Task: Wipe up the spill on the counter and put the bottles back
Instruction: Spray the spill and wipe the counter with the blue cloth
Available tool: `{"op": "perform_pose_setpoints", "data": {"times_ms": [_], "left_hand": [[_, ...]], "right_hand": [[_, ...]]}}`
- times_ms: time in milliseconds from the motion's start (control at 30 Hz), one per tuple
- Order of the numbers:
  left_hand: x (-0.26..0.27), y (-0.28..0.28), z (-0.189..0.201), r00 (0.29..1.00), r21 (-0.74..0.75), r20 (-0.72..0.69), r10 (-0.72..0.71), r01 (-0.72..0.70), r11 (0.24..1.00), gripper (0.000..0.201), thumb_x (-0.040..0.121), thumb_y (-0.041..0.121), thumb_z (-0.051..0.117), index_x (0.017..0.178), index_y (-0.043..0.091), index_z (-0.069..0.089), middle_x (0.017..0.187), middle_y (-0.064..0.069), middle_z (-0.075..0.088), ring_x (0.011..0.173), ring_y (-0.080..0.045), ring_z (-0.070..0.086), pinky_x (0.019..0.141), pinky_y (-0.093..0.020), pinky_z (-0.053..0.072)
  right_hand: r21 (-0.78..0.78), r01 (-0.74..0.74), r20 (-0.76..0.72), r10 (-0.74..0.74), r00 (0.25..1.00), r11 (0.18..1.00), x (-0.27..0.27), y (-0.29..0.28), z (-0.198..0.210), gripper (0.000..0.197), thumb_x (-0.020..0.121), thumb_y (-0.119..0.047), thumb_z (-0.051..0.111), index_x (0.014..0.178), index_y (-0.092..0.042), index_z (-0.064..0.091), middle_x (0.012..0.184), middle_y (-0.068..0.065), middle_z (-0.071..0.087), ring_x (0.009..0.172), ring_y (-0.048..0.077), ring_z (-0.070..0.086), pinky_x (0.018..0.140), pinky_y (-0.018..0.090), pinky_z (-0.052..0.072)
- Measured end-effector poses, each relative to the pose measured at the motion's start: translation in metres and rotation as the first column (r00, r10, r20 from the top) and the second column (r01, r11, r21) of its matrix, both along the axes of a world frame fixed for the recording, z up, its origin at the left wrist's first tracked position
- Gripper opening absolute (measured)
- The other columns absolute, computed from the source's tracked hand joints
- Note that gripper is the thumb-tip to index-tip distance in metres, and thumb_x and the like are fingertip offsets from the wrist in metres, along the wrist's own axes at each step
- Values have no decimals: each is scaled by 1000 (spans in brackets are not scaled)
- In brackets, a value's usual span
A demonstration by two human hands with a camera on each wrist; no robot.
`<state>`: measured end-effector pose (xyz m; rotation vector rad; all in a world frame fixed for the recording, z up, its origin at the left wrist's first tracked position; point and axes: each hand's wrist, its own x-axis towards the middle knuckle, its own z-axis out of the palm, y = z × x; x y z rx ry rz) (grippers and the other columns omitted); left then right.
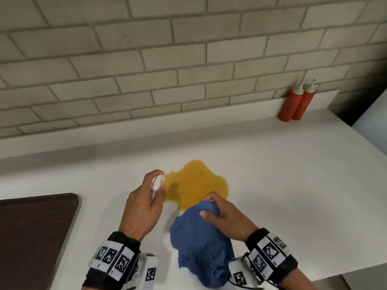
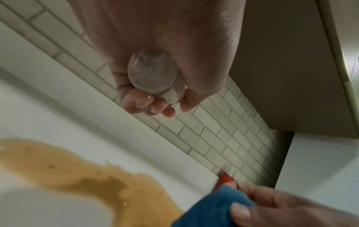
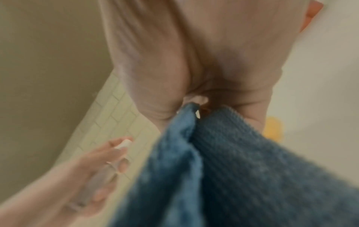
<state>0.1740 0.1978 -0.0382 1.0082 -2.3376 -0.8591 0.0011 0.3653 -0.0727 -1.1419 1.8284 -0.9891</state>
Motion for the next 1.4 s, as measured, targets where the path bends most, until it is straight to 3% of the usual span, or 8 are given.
{"op": "perform_pose_setpoints", "data": {"times_ms": [233, 333, 467, 633, 767, 967, 1267, 1400], "left_hand": [[-3, 27, -6, 996, 41, 36, 77, -79, 996, 34, 98, 29, 55, 131, 37, 49, 53, 10, 49, 56, -7, 53, 59, -26, 40], [-3, 34, -10, 997, 71, 16, 79, -80, 994, 44, 96, 23, 58, 135, 40, 47, 55, 12, 54, 56, -10, 54, 56, -27, 43], [-3, 42, -19, 1000, 104, 11, 20, -21, 994, 51, 99, 28, 53, 144, 47, 36, 76, 9, 60, 63, -4, 60, 62, -26, 47], [-2, 39, -28, 999, 146, 36, -8, 3, 989, 55, 101, 31, 49, 144, 57, 27, 129, 10, 64, 104, -12, 70, 89, -38, 57], [-3, 30, -30, 998, 131, 55, 7, -14, 991, 51, 102, 38, 44, 144, 58, 25, 124, 16, 63, 93, -7, 69, 77, -23, 50], [6, 5, -33, 995, 126, 93, 26, -38, 991, 49, 102, 44, 39, 148, 48, 24, 138, 9, 59, 98, -18, 69, 86, -34, 54], [35, -23, -32, 990, 141, 100, 95, -109, 984, 48, 102, 35, 46, 148, 43, 32, 118, -14, 66, 72, 9, 57, 69, -21, 40], [46, -34, -32, 987, 141, 106, 123, -137, 980, 48, 101, 35, 47, 147, 43, 35, 123, 6, 65, 79, 10, 58, 68, -11, 39]], "right_hand": [[264, 226, -415, -101, 904, 938, -41, 28, -35, 31, 93, -28, 49, 123, -31, 42, 115, -4, 56, 96, 23, 57, 75, 35, 46], [142, 259, -621, -117, 775, 955, -31, 43, -36, 39, 92, -25, 49, 130, -30, 41, 126, -5, 46, 109, 21, 49, 74, 32, 47], [44, -85, -623, 94, 777, 995, 16, 46, -52, 33, 91, -41, 44, 122, -31, 49, 126, -7, 52, 119, 22, 49, 95, 42, 47], [257, -92, -684, 248, 686, 962, 34, 45, -85, 51, 83, -61, 44, 129, -37, 48, 139, -10, 51, 134, 23, 34, 104, 52, 25], [300, 34, -659, 182, 730, 953, 11, 41, -92, 64, 88, -60, 37, 147, -35, 30, 156, -7, 30, 145, 26, 22, 112, 52, 9], [398, 192, -603, 98, 792, 897, -41, 0, -85, 90, 74, -67, 2, 153, -24, -3, 162, -4, -9, 148, 21, -13, 115, 54, -8], [474, 157, -585, 177, 791, 867, -99, -113, -79, 74, 96, -44, 39, 154, -21, -2, 162, -3, -10, 148, 25, -10, 115, 60, -4], [494, 108, -574, 231, 785, 863, -102, -160, -73, 75, 95, -44, 42, 154, -23, 0, 162, -5, -8, 148, 23, -9, 114, 62, -4]]}}
